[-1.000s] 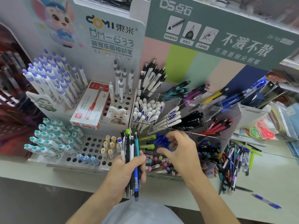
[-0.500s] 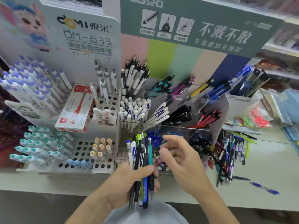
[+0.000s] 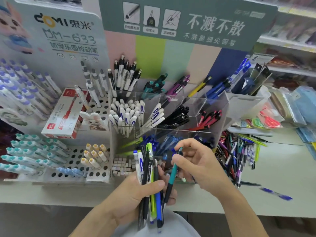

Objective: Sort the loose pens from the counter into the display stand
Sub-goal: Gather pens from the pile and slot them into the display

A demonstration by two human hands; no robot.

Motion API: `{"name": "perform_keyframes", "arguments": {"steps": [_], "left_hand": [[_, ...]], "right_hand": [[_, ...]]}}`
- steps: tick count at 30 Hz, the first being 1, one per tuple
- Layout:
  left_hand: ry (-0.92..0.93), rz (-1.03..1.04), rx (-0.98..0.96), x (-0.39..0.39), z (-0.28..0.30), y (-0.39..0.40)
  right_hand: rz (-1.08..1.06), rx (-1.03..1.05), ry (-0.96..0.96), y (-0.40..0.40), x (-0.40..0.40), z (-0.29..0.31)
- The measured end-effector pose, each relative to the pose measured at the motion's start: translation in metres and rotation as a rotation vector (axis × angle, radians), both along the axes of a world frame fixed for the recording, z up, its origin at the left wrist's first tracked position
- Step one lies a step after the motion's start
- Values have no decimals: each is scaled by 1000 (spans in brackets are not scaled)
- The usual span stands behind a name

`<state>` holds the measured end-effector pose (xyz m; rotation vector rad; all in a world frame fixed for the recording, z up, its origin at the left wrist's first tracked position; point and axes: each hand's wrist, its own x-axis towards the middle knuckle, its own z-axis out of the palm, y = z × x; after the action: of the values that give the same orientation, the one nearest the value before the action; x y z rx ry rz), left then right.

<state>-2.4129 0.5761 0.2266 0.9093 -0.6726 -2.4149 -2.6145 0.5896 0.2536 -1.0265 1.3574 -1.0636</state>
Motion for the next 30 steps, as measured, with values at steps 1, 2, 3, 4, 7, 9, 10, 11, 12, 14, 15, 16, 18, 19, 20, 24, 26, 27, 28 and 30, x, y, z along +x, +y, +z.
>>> {"name": "perform_keyframes", "arguments": {"steps": [1, 2, 3, 4, 7, 9, 10, 11, 12, 14, 15, 16, 18, 19, 20, 24, 26, 27, 28, 30], "left_hand": [[-28, 11, -28, -3, 2, 1], [-58, 19, -52, -6, 2, 1], [-82, 28, -58, -9, 3, 1], [-97, 34, -47, -11, 3, 1], [-93, 48, -18, -17, 3, 3], [-84, 47, -30, -20, 2, 4], [-73, 53, -33, -21, 2, 4], [-65, 58, -36, -22, 1, 4], [-57, 68, -33, -22, 1, 4], [-37, 115, -10, -24, 3, 4], [-35, 146, 12, -25, 5, 4], [-52, 173, 38, -25, 7, 4], [-94, 203, 76, -25, 11, 4], [-99, 207, 72, -24, 14, 3], [-100, 208, 60, -24, 16, 3], [-34, 258, 10, -24, 21, -1], [20, 288, -12, -24, 22, -5], [49, 287, -25, -23, 22, -8], [70, 277, -31, -21, 24, -10], [93, 280, -31, -19, 29, -14]], "right_hand": [[5, -6, -11, 0, -4, 3], [12, -15, -20, -1, -8, 6], [20, -23, -24, -1, -11, 8], [26, -26, -20, -1, -13, 9], [40, -35, 9, -2, -18, 6], [53, -55, 21, -3, -19, 5], [48, -70, 23, -4, -20, 6], [30, -88, 19, -6, -21, 8], [0, -110, 9, -7, -22, 10], [-76, -163, -26, -11, -28, 14], [-103, -190, -40, -14, -32, 15], [-119, -215, -44, -16, -37, 18], [-160, -273, -35, -22, -46, 25], [-202, -315, -37, -25, -51, 29], [-262, -359, -47, -29, -55, 34], [-471, -603, -47, -57, -55, 51], [-482, -728, 42, -75, -44, 56], [-482, -790, 112, -84, -37, 58], [-474, -853, 197, -92, -31, 60], [-437, -956, 396, -108, -21, 61]]}}
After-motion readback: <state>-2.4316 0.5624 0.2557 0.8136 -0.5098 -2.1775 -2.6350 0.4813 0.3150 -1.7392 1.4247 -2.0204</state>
